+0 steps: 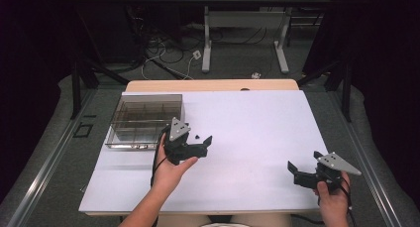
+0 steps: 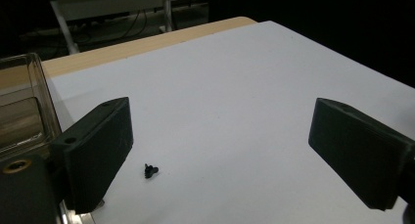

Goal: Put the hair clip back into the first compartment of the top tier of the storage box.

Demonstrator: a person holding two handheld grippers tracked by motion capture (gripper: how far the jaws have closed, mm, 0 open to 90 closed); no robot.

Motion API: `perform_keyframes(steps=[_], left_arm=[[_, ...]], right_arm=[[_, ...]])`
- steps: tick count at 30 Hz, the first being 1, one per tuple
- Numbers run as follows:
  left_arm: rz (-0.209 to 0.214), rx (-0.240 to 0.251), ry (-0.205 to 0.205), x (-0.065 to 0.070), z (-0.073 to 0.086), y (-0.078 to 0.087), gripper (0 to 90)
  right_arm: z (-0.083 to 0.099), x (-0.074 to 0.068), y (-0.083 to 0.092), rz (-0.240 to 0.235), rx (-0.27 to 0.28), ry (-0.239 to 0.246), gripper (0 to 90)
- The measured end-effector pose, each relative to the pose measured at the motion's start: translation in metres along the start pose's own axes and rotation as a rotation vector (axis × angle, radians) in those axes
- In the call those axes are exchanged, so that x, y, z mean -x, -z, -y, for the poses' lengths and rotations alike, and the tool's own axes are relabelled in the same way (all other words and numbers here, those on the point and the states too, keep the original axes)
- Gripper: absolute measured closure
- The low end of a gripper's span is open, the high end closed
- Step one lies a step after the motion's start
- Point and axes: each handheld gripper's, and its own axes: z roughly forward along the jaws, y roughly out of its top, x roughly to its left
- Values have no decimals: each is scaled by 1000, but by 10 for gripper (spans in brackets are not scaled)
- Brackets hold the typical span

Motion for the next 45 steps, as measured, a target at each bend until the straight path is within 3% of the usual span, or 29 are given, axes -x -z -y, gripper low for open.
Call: perform_keyframes(steps=[3,9,13,18,23,28,31,36,45], left_arm=[[-27,-16,-2,2,1,-10,158],[-52,-29,12,2,1,-22,161],[-41,-43,33,0,1,-31,162],[-63,-55,33,-2,5,-42,161],[-105,-66,78,-7,11,-54,161],[-112,-75,111,-10,16,-61,167],[-125,-80,132,-11,19,-66,182],[-166,-98,119,-12,25,-74,228],[-177,-121,146,-15,32,-83,317]], right_arm=[[0,0,0,-2,0,3,0],[1,0,-2,0,19,-3,0],[1,0,-1,-4,-3,-2,0],[1,0,-1,-11,-2,-2,0],[1,0,-2,-11,6,-2,0],[2,0,-3,-11,3,3,0],[2,0,-3,-15,1,-6,0],[2,0,-3,-20,-7,-6,0],[2,-1,-4,-26,-1,-2,0]])
